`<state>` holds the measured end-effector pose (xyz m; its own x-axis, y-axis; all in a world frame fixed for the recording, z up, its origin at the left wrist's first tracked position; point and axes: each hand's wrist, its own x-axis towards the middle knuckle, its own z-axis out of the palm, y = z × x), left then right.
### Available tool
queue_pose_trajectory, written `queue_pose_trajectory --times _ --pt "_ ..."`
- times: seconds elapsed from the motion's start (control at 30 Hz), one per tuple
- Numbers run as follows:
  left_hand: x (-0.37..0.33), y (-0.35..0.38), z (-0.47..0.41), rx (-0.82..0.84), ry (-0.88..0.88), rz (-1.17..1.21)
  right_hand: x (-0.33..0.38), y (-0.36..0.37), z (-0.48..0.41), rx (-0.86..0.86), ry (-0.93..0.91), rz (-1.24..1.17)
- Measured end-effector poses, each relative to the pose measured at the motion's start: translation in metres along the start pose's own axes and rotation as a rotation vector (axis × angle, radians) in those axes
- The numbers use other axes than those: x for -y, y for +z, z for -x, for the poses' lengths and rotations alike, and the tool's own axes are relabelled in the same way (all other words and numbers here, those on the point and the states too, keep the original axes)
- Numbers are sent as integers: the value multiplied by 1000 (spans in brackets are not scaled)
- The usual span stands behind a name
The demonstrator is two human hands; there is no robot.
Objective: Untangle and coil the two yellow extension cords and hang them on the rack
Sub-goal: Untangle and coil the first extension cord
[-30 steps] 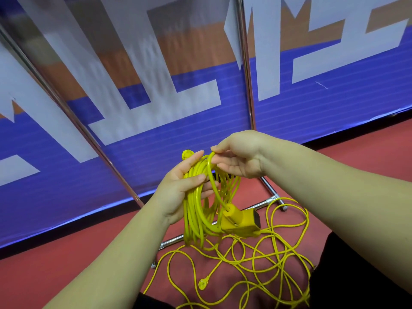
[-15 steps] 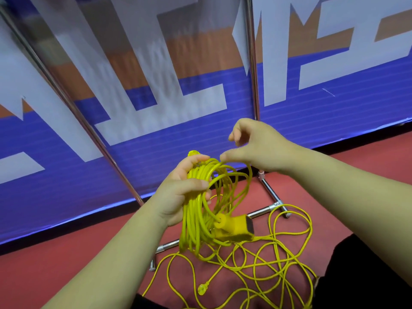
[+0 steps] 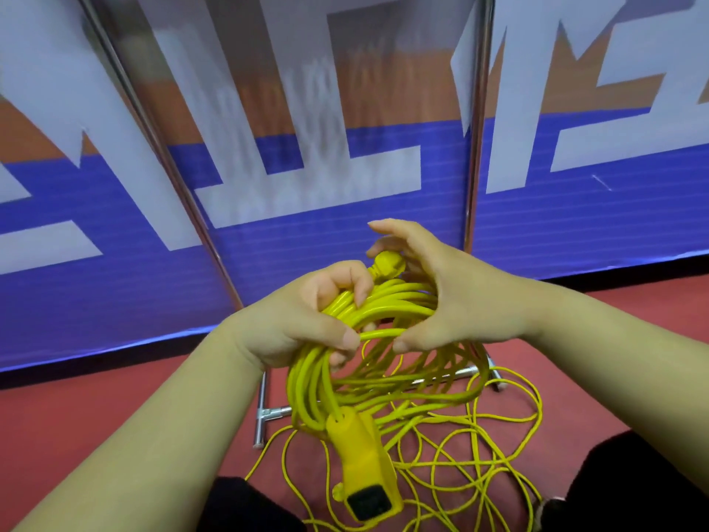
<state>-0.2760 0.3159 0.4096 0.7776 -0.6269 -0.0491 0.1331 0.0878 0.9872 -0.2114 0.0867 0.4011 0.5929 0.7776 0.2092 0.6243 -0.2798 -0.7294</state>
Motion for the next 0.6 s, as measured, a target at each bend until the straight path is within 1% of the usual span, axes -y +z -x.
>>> queue_pose_trajectory --times 0.1,0.17,0.23,0.33,0.43,0.5,0.6 --pt "-2 -1 4 1 7 -25 8 -2 3 -61 -19 -51" --pt "-4 -1 8 15 0 -62 11 1 1 -49 -23 -37" --pt "-7 -5 11 35 5 -79 16 4 2 -53 -37 -93" --pt "-10 -11 16 84 38 -20 25 4 2 -70 -73 -192" --pt "-13 -13 19 127 66 11 29 5 3 -40 -72 -291" --pt "-15 -15 21 159 83 30 30 8 5 -41 -85 -301" --pt "-17 -17 21 190 103 43 33 12 5 -89 -133 -301"
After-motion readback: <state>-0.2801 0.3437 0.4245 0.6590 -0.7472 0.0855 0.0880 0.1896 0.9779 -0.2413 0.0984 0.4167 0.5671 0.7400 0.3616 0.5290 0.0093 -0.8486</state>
